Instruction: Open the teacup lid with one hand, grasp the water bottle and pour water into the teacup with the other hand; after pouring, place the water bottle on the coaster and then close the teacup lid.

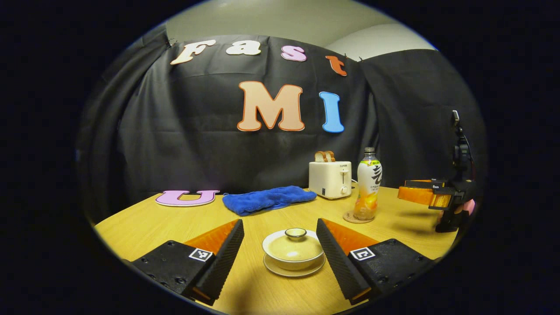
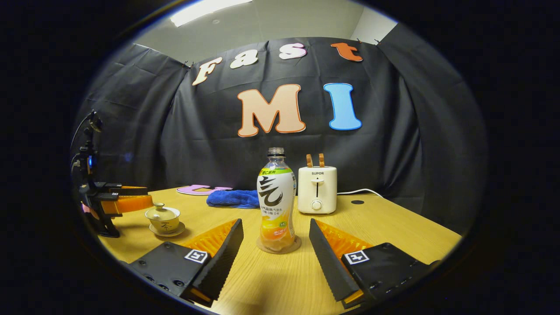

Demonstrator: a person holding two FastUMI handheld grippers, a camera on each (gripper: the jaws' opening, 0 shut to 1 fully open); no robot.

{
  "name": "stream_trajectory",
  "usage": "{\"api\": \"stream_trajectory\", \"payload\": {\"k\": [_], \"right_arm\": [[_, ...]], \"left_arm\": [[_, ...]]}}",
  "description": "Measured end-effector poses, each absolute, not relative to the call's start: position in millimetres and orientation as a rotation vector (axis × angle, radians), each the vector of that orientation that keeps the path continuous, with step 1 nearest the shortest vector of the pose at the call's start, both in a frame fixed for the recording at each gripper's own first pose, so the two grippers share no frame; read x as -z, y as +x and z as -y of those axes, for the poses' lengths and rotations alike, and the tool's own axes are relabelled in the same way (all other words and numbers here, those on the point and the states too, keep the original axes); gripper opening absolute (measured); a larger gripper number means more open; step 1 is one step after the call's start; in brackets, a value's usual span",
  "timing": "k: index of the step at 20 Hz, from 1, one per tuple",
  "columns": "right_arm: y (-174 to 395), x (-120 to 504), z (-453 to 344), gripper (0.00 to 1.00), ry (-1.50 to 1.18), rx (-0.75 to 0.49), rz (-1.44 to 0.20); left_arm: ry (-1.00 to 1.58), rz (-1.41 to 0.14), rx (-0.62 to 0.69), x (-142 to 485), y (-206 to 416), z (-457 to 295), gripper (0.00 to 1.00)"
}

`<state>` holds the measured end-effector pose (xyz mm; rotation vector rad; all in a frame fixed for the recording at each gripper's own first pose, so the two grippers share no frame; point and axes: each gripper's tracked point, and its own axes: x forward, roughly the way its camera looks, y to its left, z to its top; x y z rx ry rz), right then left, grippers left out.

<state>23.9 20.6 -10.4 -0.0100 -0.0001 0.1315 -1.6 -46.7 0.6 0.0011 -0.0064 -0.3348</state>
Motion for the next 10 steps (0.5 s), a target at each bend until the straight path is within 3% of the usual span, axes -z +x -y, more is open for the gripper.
{"api": "stream_trajectory", "payload": {"k": [4, 5, 6, 9, 10], "right_arm": [[23.5, 10.0, -13.2, 0.96, -0.011, -0.092, 0.002], [24.5, 10.8, -9.4, 1.0, -0.012, -0.075, 0.003], [24.6, 9.9, -5.9, 0.96, -0.012, -0.059, 0.004], [26.5, 9.6, 0.7, 1.0, -0.015, 0.002, 0.007], [27.4, 9.8, 4.6, 0.96, -0.015, 0.029, 0.009]], "left_arm": [[0.001, 0.004, 0.243, -0.5, -9.2, 24.2, 0.97], [0.002, -0.003, 0.21, 0.7, -8.7, 17.9, 0.98], [0.001, -0.006, 0.169, 1.4, -9.3, 10.4, 0.99], [0.005, -0.01, 0.031, 1.2, -10.0, -14.7, 0.98], [0.006, -0.008, -0.009, 1.0, -10.0, -21.4, 0.98]]}}
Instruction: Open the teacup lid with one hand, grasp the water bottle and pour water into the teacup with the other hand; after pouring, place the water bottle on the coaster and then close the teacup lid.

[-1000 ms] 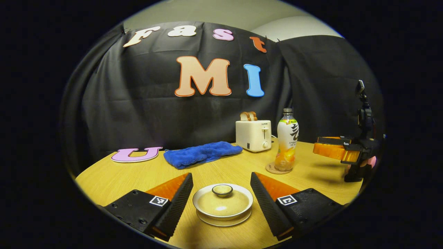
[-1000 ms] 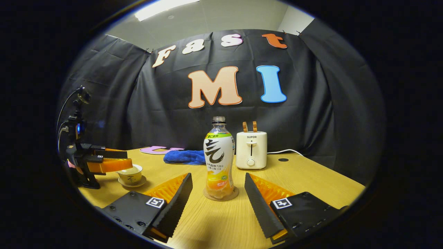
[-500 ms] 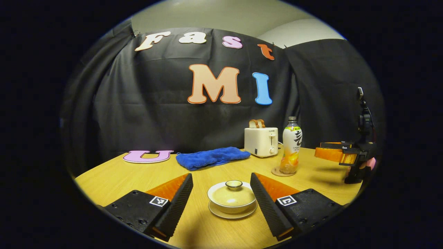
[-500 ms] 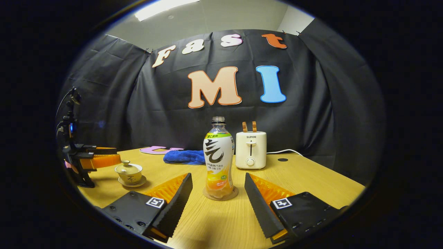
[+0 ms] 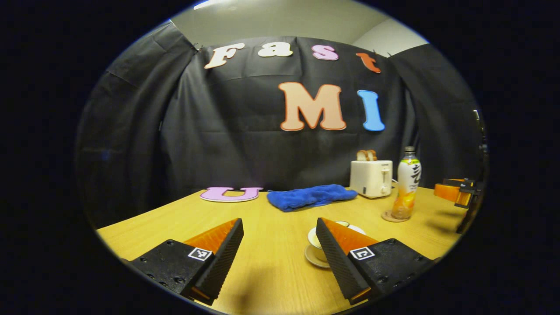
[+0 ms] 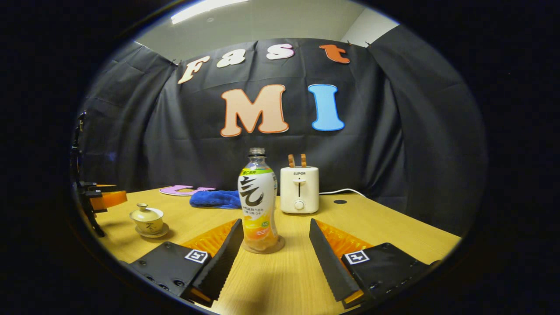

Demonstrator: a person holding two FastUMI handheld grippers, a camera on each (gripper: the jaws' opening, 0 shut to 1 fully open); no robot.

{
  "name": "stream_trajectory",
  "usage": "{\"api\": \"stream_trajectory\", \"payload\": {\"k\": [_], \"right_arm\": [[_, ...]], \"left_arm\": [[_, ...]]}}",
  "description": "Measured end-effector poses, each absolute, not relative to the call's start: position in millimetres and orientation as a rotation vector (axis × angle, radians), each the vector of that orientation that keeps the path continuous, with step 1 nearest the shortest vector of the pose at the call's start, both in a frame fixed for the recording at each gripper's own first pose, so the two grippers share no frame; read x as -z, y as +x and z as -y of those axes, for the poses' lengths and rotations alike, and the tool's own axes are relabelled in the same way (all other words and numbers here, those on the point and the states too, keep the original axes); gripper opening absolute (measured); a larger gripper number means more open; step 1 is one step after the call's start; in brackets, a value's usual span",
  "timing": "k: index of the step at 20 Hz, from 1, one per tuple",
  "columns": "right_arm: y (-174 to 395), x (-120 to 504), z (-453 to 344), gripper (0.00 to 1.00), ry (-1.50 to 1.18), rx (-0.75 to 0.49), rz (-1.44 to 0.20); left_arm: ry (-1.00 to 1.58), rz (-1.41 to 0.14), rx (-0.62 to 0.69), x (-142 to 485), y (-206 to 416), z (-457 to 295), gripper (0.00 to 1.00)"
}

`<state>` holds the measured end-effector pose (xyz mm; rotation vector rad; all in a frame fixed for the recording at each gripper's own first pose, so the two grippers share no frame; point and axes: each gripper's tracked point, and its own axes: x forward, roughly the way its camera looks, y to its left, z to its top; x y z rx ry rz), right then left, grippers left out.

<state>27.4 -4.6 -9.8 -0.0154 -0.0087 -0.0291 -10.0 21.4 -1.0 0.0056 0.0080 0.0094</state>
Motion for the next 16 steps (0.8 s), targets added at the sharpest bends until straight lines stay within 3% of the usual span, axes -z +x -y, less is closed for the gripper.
{"api": "stream_trajectory", "payload": {"k": [2, 4, 5, 7, 16], "right_arm": [[24.3, 9.0, 21.8, 0.92, -0.017, 0.093, 0.013], [20.2, 8.0, 29.3, 1.0, -0.019, 0.134, 0.015], [21.3, 8.4, 29.1, 1.0, -0.019, 0.14, 0.015], [21.7, 8.6, 28.6, 0.91, -0.02, 0.14, 0.015], [22.4, 7.8, 29.6, 0.91, -0.021, 0.138, 0.014]], "left_arm": [[0.007, -0.011, -0.071, 1.6, -11.3, -31.2, 0.98], [0.008, -0.012, -0.111, 2.0, -13.0, -37.3, 0.98], [0.008, -0.011, -0.121, 1.3, -13.4, -38.0, 0.98], [0.009, -0.012, -0.132, 1.0, -13.8, -39.4, 0.98], [0.008, -0.009, -0.115, 1.6, -12.7, -34.6, 0.98]]}}
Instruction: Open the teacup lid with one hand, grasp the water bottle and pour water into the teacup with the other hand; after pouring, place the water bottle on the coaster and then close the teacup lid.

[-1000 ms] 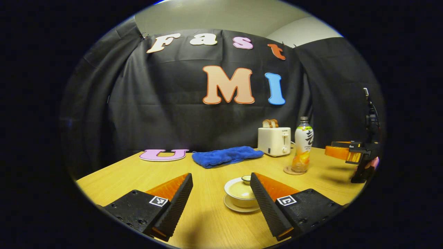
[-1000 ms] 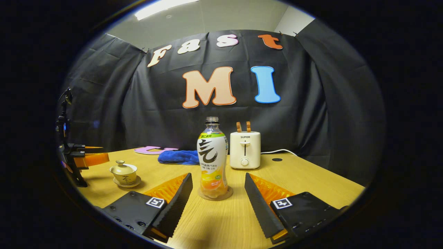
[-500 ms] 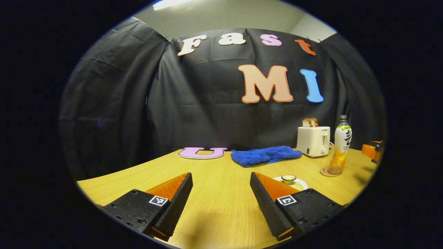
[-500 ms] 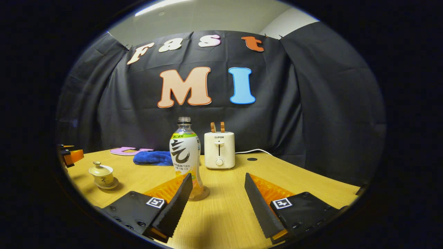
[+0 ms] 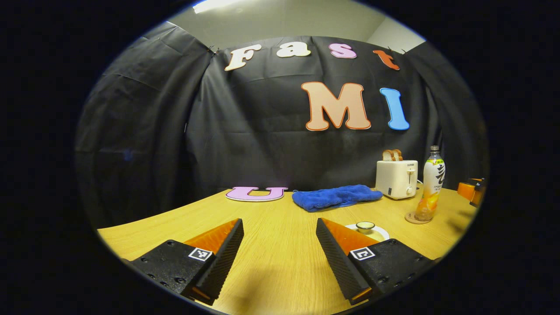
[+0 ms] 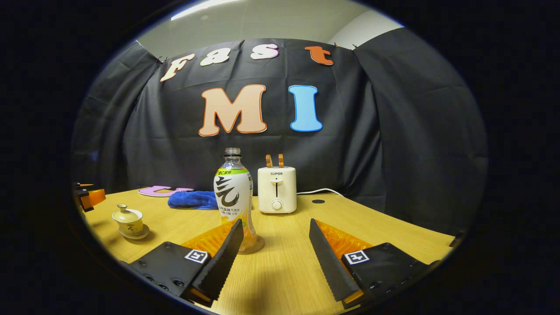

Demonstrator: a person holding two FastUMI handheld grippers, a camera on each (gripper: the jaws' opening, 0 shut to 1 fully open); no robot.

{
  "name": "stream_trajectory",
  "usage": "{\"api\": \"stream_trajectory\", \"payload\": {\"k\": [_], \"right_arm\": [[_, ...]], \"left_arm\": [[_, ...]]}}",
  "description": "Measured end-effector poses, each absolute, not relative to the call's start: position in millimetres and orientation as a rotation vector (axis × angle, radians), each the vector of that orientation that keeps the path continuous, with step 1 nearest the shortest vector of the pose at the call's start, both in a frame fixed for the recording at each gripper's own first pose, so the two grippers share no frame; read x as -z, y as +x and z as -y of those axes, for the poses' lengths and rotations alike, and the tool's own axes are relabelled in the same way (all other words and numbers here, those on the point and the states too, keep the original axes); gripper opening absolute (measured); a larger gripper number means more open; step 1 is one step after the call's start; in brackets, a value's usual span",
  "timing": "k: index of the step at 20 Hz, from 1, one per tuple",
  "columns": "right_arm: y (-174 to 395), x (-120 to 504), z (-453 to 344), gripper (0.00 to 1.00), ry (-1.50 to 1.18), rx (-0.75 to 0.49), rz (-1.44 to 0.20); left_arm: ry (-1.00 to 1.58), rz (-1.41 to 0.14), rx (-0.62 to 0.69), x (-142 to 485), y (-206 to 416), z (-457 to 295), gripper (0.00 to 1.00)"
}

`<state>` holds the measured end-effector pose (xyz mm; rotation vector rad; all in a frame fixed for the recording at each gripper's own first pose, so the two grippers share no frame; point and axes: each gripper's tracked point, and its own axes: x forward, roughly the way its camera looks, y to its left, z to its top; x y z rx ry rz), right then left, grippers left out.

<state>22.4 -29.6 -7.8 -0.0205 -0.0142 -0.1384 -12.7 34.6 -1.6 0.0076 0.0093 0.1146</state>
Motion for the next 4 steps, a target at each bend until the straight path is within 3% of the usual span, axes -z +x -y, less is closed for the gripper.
{"api": "stream_trajectory", "payload": {"k": [2, 3, 4], "right_arm": [[22.5, 8.0, 29.7, 0.91, -0.02, 0.138, 0.014], [22.5, 8.1, 29.9, 0.96, -0.021, 0.138, 0.014], [22.5, 7.8, 29.8, 0.91, -0.021, 0.138, 0.014]], "left_arm": [[0.007, -0.01, -0.115, 0.9, -13.0, -34.8, 0.98], [0.007, -0.01, -0.112, 0.9, -13.1, -34.5, 0.98], [0.008, -0.01, -0.111, 1.4, -13.0, -33.8, 0.98]]}}
